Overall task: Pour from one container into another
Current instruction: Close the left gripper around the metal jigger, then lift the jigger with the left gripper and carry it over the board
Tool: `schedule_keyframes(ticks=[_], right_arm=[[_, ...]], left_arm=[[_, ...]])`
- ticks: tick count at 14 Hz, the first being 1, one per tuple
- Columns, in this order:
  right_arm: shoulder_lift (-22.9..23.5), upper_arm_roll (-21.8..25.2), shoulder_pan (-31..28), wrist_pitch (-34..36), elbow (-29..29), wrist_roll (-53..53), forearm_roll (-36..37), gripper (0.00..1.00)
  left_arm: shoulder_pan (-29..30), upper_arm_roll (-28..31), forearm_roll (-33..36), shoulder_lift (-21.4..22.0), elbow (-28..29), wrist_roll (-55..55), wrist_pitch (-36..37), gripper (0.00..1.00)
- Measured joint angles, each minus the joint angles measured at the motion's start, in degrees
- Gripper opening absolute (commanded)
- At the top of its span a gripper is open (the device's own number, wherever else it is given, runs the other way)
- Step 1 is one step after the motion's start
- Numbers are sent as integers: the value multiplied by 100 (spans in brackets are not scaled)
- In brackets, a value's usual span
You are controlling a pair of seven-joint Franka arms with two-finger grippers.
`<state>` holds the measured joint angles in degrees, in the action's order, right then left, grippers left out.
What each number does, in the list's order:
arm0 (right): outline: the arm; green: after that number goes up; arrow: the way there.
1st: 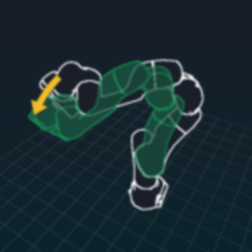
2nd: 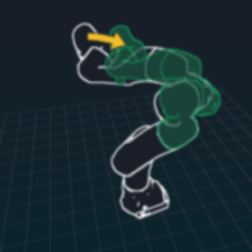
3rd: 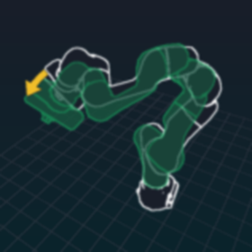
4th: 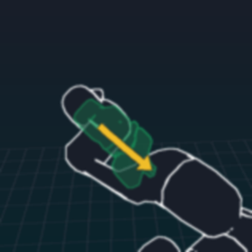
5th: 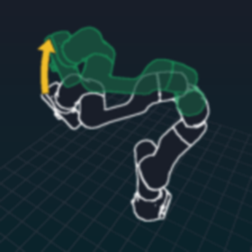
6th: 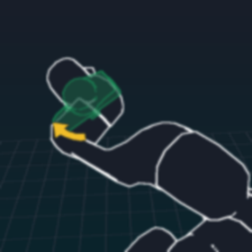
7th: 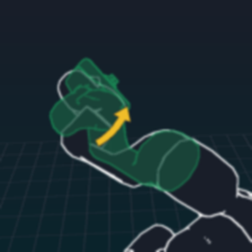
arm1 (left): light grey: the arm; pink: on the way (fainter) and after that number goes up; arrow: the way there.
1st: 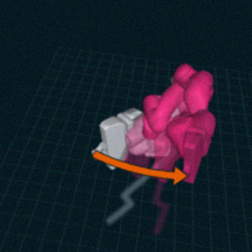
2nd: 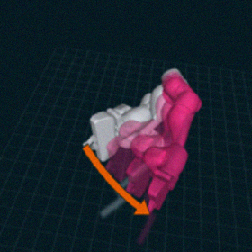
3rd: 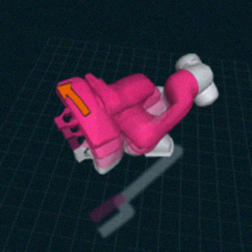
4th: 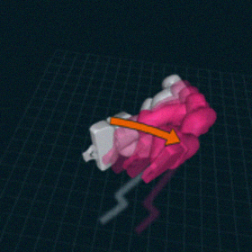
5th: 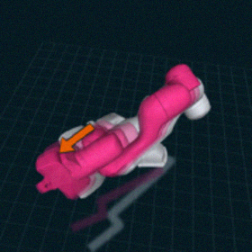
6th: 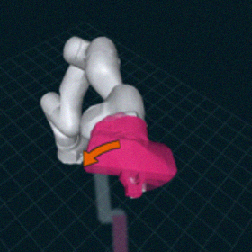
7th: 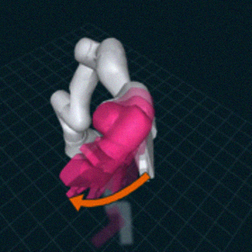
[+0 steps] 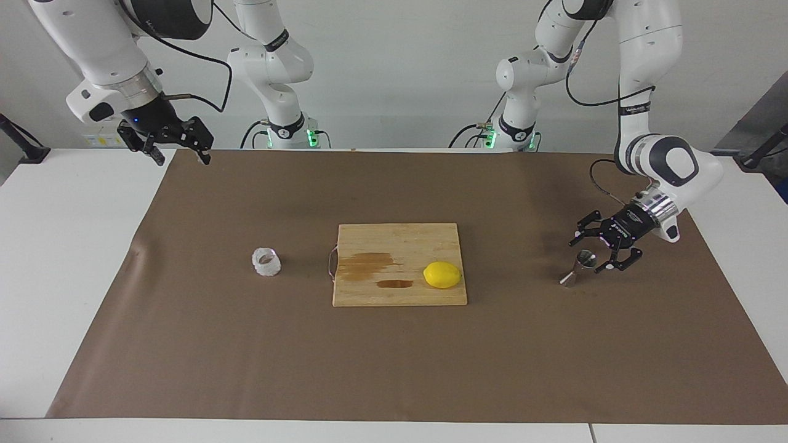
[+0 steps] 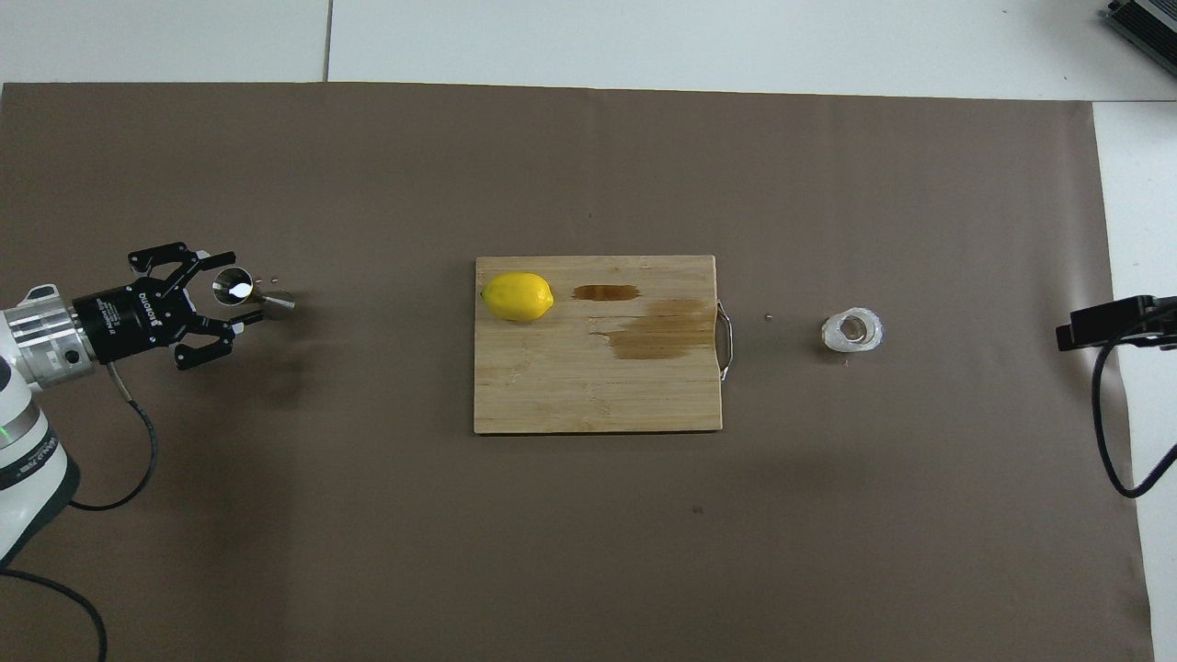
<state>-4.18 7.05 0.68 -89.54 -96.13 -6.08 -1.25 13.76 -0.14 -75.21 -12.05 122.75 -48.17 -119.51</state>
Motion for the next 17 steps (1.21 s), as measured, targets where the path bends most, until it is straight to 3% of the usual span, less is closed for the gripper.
schedule_keyframes(ticks=[8,9,10,11,12,17], right_arm=[[0,0,0,0,0,0,0,100],[0,0,0,0,0,0,0,100],[0,0,0,0,0,0,0,100],[0,0,0,0,0,0,0,100],[0,0,0,0,0,0,0,100],[0,0,0,0,0,0,0,100]], left_arm=[[4,20,-5,0,0,0,-34,70],[8,25,-5,0,0,0,-35,65],[11,30,-6,0,0,0,-37,49],[12,35,-6,0,0,-1,-38,9],[15,38,-7,0,0,-1,-39,0],[21,38,-14,1,-39,-1,-30,0]])
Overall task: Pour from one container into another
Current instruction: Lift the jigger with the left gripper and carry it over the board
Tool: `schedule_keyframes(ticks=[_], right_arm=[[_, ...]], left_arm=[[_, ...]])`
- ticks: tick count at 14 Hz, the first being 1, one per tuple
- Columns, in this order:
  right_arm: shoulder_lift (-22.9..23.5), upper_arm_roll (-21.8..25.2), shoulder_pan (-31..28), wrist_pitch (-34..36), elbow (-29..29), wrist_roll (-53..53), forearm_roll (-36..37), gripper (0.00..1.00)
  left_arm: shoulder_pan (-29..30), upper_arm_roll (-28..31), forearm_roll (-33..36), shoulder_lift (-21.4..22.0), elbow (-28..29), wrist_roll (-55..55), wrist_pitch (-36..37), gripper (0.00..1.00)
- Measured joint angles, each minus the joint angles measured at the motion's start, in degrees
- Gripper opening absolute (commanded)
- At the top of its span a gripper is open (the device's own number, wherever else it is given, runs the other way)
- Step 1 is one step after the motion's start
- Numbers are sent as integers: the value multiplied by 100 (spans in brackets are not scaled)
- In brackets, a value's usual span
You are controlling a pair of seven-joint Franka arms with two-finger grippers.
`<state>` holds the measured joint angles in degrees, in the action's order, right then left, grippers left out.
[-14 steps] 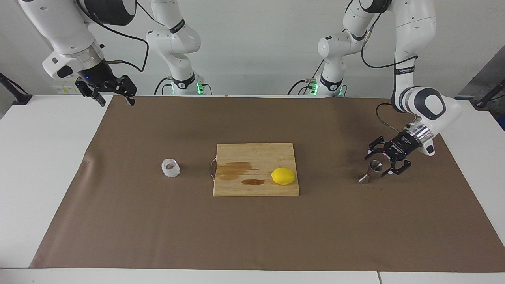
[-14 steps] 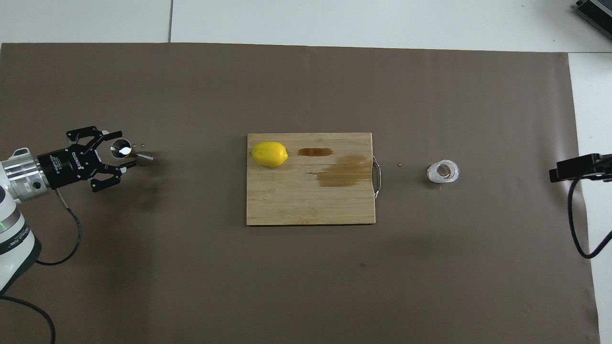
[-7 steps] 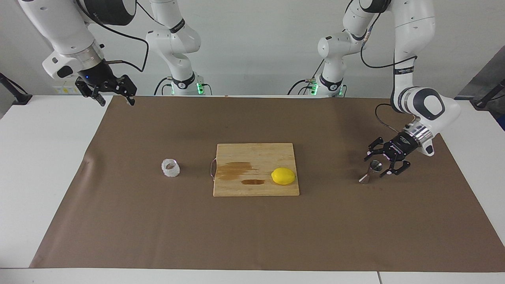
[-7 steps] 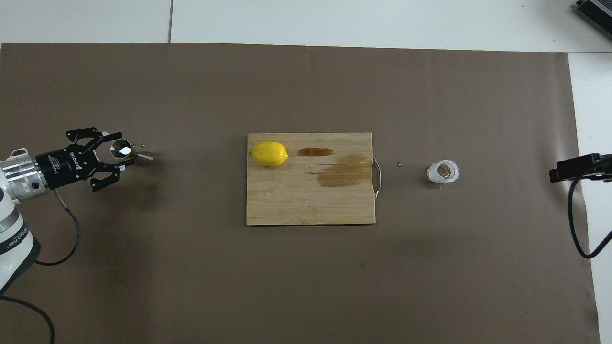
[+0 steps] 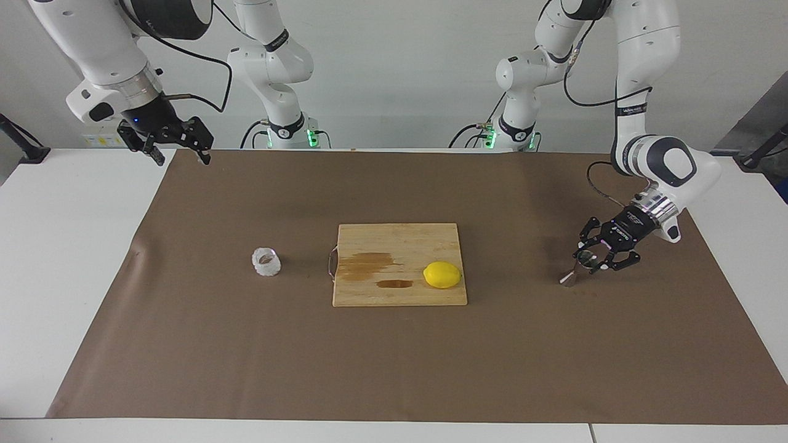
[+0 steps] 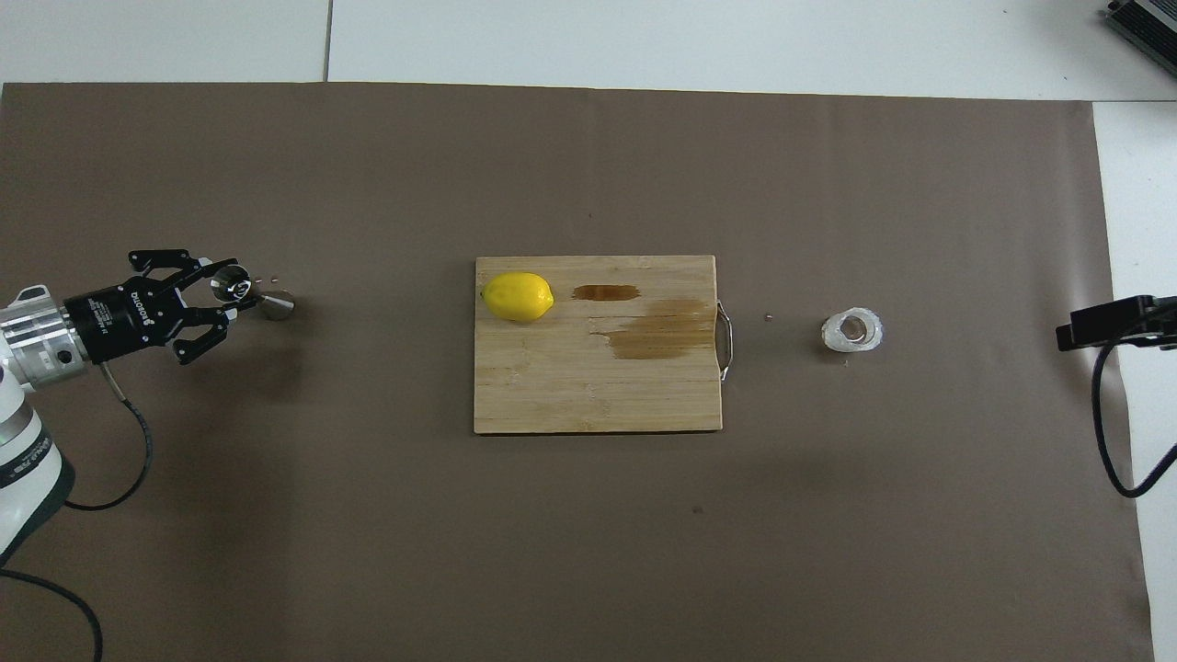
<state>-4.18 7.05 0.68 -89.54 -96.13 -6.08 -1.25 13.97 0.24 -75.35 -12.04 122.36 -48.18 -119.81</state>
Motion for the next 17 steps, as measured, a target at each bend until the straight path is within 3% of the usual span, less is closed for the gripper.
schedule_keyframes(ticks=[4,7,12,17], right_arm=[[0,0,0,0,0,0,0,100],[0,0,0,0,0,0,0,100],[0,0,0,0,0,0,0,100],[0,0,0,0,0,0,0,100]], left_arm=[[-148,-73,-13,29,-253,-278,9,0],[-676,-100,-13,98,-588,-1054,-126,0],[-1823,-283,-32,308,-784,-2426,-1163,0],[-2202,-1024,-508,427,-809,-3074,-2239,0]])
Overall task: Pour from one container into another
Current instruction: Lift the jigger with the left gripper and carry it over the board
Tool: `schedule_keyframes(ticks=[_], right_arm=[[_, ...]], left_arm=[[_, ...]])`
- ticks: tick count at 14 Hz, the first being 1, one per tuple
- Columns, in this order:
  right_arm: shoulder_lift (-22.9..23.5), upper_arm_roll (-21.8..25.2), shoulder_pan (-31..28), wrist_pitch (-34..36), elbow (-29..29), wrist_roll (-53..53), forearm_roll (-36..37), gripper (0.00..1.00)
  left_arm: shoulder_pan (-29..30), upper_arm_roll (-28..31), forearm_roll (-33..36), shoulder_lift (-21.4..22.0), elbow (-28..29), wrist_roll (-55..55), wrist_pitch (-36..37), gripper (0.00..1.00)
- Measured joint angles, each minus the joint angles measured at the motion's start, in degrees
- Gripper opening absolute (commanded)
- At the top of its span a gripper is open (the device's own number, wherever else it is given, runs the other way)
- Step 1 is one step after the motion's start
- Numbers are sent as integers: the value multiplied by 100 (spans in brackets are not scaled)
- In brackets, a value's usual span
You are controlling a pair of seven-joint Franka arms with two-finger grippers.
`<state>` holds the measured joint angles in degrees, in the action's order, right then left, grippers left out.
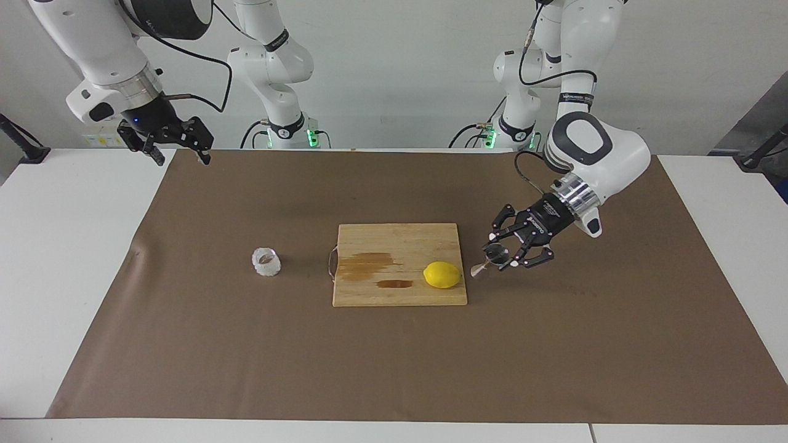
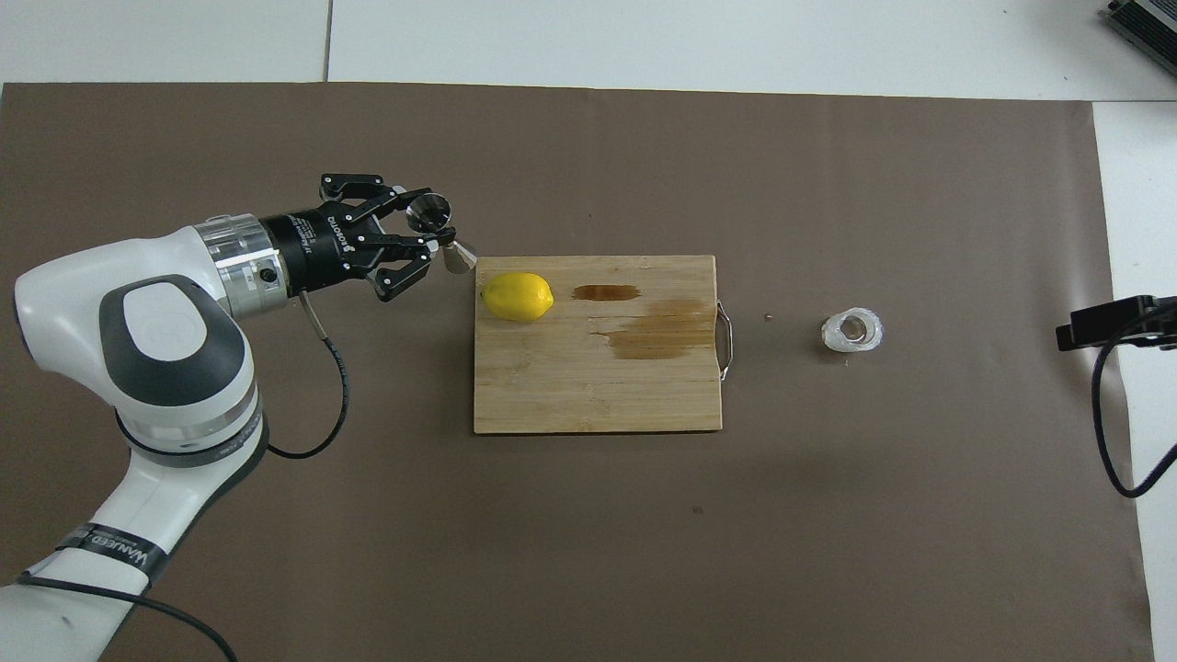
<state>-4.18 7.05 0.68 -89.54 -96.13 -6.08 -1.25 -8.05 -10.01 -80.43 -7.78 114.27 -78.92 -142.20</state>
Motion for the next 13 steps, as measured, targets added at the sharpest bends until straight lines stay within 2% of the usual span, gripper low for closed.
schedule_keyframes(ticks=[4,7,9,13], right_arm=[[0,0,0,0,0,0,0,100],[0,0,0,0,0,0,0,100],[0,0,0,0,0,0,0,100],[0,0,0,0,0,0,0,100]], left_arm=[[-899,-287,-1074,-20,10,-84,-1518,0],[-1620,-304,-1397,-111,-15,-109,-2356,0],[-1944,-400,-1431,-332,-190,-163,-2730,0],[-2025,-854,-1433,-1056,-821,-170,-3167,0]])
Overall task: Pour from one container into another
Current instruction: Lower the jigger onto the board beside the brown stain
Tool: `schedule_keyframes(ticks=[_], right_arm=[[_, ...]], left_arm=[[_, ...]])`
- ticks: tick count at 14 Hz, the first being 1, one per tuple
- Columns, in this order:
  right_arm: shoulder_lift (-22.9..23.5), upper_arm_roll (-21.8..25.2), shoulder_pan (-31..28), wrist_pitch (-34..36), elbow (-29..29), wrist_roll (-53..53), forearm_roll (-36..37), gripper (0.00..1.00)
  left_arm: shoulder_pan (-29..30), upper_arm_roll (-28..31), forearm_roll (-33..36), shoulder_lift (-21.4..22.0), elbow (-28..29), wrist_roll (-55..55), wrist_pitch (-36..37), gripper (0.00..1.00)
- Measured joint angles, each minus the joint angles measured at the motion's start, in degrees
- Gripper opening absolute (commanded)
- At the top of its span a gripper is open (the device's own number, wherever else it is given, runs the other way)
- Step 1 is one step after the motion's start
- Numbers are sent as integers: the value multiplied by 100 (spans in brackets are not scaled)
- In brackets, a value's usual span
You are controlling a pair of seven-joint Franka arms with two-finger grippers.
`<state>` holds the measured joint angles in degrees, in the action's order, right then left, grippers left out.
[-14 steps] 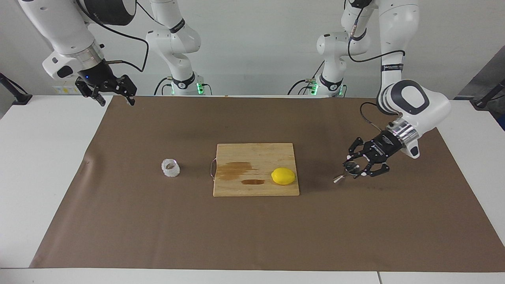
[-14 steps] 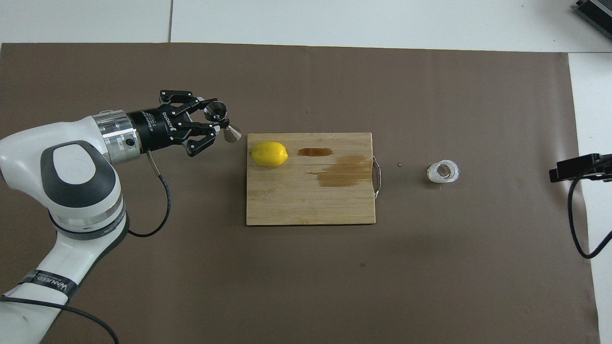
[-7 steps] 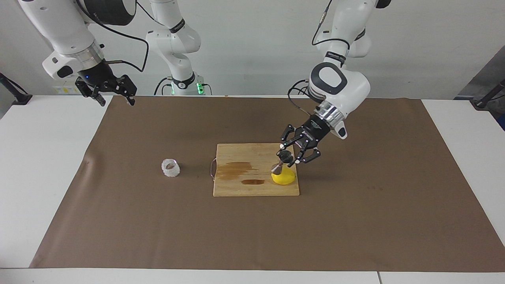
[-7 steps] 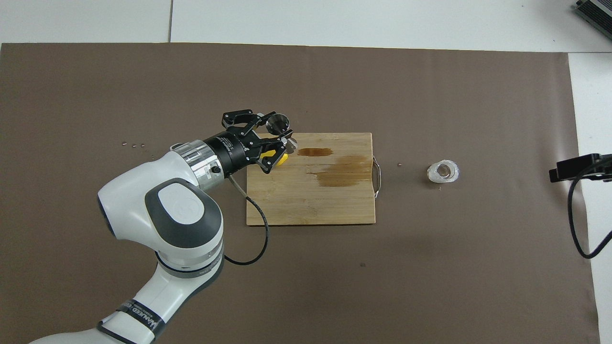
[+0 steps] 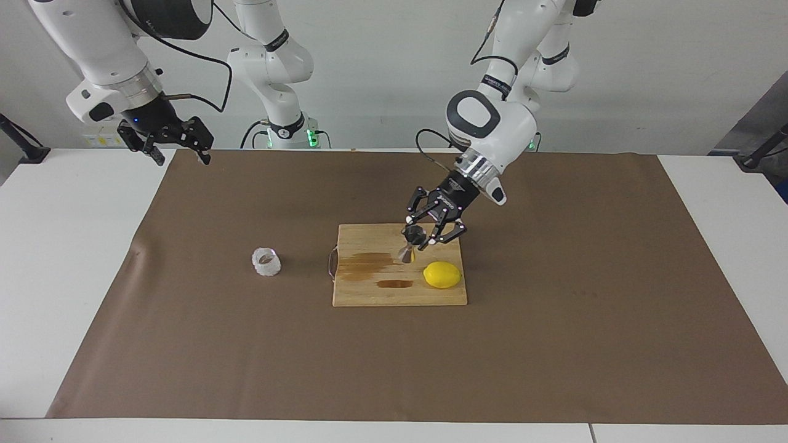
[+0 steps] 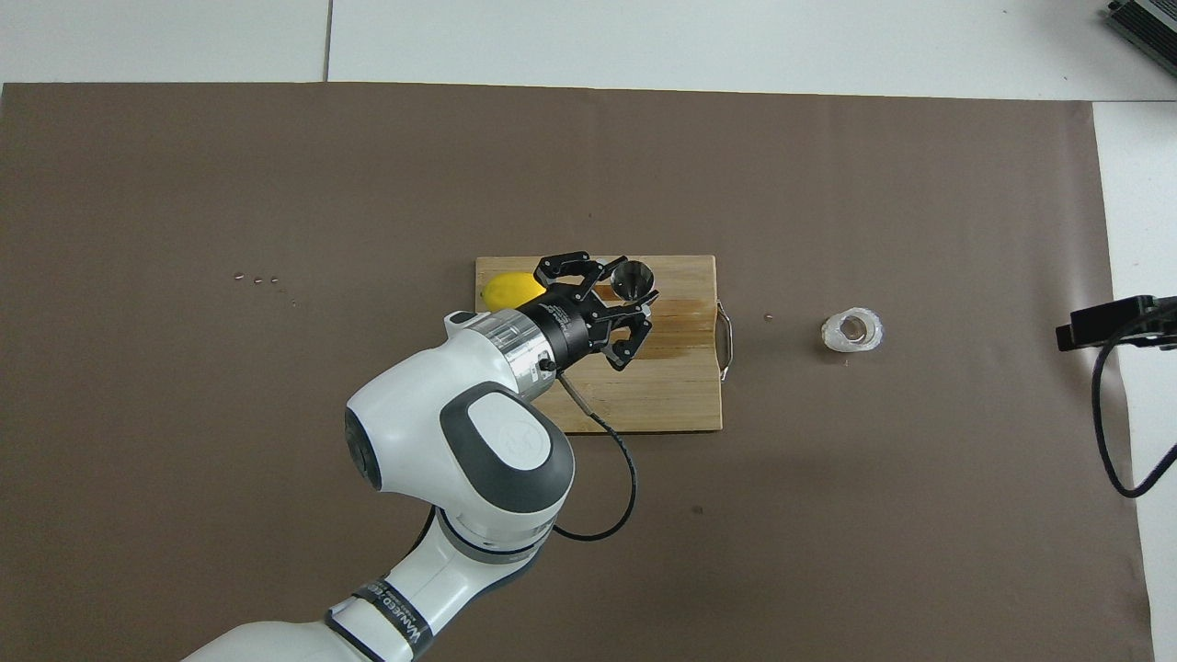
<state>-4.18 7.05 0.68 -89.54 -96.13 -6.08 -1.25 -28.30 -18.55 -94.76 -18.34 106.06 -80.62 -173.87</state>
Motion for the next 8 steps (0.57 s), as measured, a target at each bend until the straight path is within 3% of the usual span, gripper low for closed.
schedule_keyframes(ticks=[4,8], right_arm=[[0,0,0,0,0,0,0,100],[0,0,0,0,0,0,0,100]], left_arm=[[-152,-40,40,-509,-394,18,-127,0],[-269,-44,75,-657,-443,35,-215,0]])
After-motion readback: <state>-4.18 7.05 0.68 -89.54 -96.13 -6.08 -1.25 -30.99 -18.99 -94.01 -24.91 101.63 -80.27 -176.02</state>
